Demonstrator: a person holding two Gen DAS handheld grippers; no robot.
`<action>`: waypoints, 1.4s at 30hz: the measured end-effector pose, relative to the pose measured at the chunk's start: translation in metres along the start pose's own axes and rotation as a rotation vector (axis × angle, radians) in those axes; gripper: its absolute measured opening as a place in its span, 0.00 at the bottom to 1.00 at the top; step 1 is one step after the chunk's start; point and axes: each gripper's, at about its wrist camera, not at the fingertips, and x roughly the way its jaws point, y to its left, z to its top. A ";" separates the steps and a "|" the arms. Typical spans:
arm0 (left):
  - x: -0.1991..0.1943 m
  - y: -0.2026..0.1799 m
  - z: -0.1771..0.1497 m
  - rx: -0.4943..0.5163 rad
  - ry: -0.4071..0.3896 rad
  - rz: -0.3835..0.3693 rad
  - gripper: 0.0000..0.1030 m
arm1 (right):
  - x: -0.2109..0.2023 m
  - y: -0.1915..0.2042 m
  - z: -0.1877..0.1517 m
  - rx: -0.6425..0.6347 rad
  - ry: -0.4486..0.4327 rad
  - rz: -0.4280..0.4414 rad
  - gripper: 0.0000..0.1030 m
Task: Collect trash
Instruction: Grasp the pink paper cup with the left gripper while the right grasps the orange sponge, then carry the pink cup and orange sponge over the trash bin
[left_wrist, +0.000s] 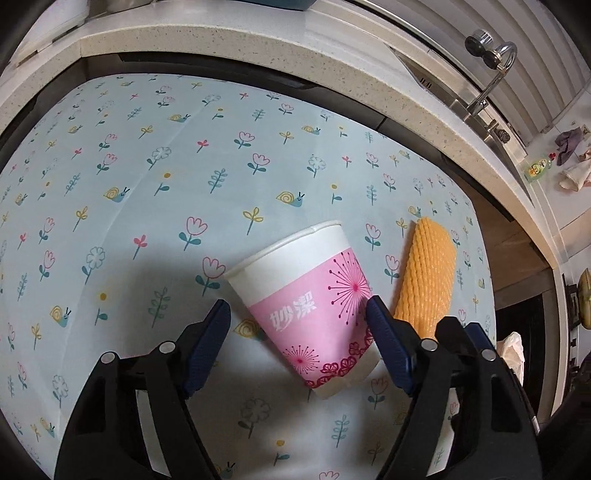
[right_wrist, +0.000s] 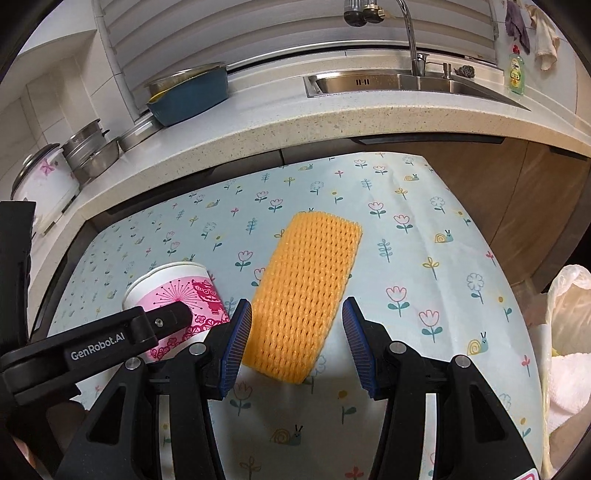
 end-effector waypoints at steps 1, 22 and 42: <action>0.001 -0.001 0.001 0.002 0.001 -0.012 0.65 | 0.003 0.000 0.000 0.000 0.005 0.001 0.49; -0.037 -0.046 -0.012 0.146 -0.072 -0.089 0.24 | -0.012 -0.017 -0.012 0.011 -0.009 -0.007 0.10; -0.115 -0.183 -0.089 0.360 -0.123 -0.166 0.24 | -0.165 -0.121 -0.013 0.134 -0.196 -0.092 0.10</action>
